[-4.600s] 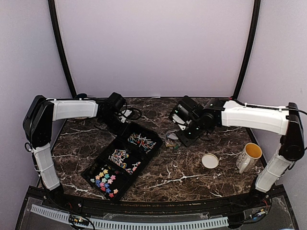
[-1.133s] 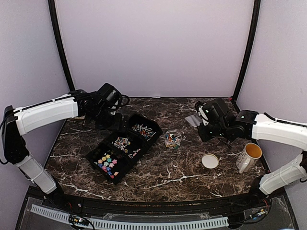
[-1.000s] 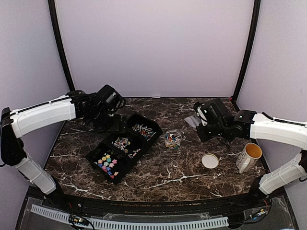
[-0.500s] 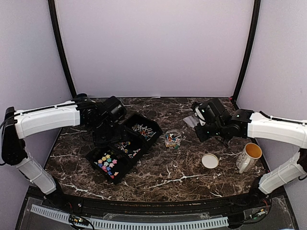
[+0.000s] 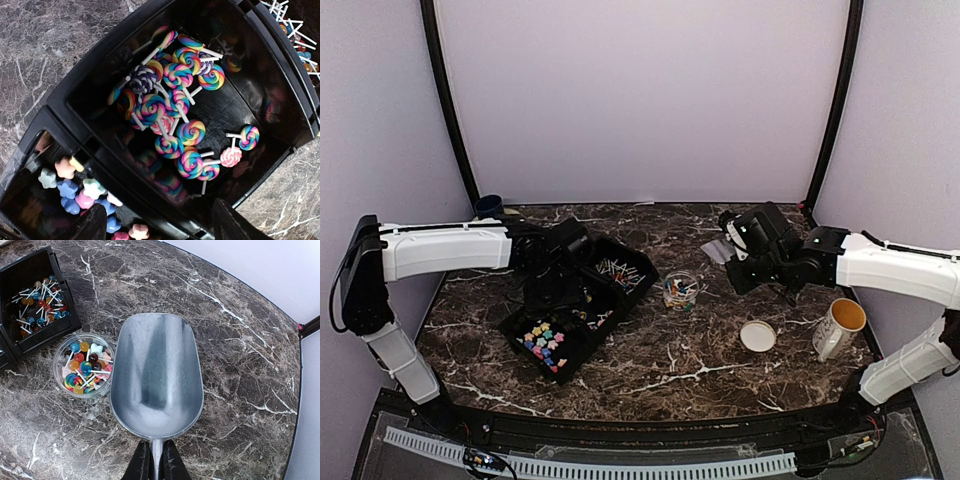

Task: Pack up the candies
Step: Move the storage box to the corner of the board.

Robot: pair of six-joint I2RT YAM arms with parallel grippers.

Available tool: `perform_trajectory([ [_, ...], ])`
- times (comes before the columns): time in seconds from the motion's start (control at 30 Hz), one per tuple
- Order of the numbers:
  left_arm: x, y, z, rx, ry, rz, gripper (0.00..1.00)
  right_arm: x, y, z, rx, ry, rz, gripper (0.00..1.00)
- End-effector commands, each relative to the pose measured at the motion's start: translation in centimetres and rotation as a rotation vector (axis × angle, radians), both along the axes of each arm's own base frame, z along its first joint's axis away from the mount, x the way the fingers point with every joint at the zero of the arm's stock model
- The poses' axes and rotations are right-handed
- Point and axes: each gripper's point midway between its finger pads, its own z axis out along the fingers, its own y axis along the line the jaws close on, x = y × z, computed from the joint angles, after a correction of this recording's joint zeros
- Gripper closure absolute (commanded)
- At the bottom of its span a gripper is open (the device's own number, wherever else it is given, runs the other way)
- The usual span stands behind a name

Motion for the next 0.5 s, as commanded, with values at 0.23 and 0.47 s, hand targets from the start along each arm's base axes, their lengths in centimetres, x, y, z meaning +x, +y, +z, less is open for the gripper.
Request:
perform_trajectory([
  [0.23,1.3,0.8,-1.7,0.051,0.004,0.013,0.33,0.8,0.1,1.7,0.030,-0.043,-0.017,1.00],
  [0.47,2.7,1.6,-1.9,0.057,-0.016,0.046,0.45,0.8,0.2,1.6,0.033,-0.038,-0.016,1.00],
])
